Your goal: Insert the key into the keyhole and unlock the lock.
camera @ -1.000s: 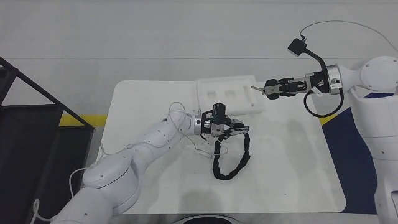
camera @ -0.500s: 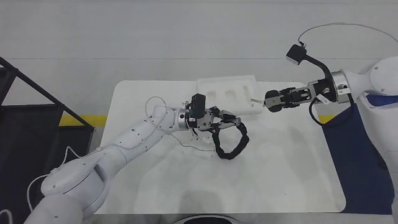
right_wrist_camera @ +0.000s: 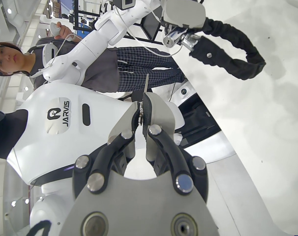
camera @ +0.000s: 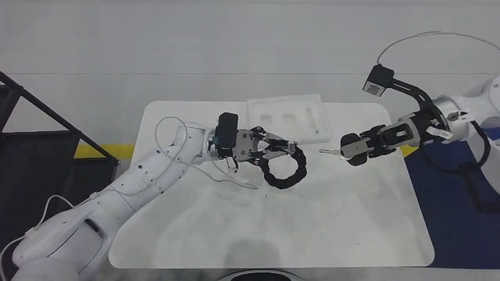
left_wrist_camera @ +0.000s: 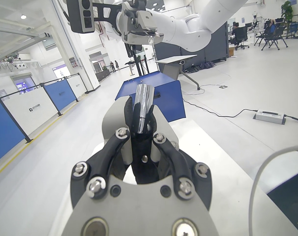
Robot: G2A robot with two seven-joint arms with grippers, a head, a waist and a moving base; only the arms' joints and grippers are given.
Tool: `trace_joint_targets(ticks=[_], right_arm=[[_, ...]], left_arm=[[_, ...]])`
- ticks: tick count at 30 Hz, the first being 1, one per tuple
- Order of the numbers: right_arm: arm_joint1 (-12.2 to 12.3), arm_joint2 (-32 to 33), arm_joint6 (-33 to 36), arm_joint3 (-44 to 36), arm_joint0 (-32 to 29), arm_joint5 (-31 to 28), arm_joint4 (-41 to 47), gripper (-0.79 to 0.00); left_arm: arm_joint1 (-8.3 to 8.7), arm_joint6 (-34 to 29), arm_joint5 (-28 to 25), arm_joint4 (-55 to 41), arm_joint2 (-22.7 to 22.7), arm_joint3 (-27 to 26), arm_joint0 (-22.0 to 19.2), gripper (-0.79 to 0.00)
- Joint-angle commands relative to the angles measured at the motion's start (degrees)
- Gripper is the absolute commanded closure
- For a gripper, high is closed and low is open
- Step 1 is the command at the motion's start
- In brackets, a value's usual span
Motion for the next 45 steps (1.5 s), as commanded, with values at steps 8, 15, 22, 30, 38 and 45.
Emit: trace_joint_targets(ticks=[8, 15, 22, 30, 38, 45], right_arm=[[2.2, -1.2, 0.0, 1.5, 0.7, -1.1, 3.8, 0.000], [2.2, -1.2, 0.0, 1.5, 0.7, -1.1, 3.8, 0.000], [2.2, -1.2, 0.0, 1.5, 0.7, -1.1, 3.8, 0.000], [2.2, -2.7, 0.0, -0.2, 2.6, 3.9, -0.8, 0.000], [2.3, -5.8, 0.0, -1.7, 6.8, 8.9, -3.7, 0.000], [3.2, -8.9, -0.3, -2.0, 8.6, 9.2, -5.6, 0.000]], left_arm=[[0.17, -3.7, 1.2, 0.7, -2.2, -3.8, 0.5, 0.000], [0.17, -3.7, 1.2, 0.7, -2.2, -3.8, 0.5, 0.000], [0.17, -3.7, 1.2, 0.7, -2.2, -3.8, 0.5, 0.000], [-0.30, -7.9, 1.1, 0.4, -2.2, -5.4, 0.6, 0.000], [-2.80, -9.8, -0.3, 0.7, -0.2, -3.3, -2.2, 0.000], [-5.72, -8.1, -0.6, 1.2, 2.4, 0.3, -4.3, 0.000]])
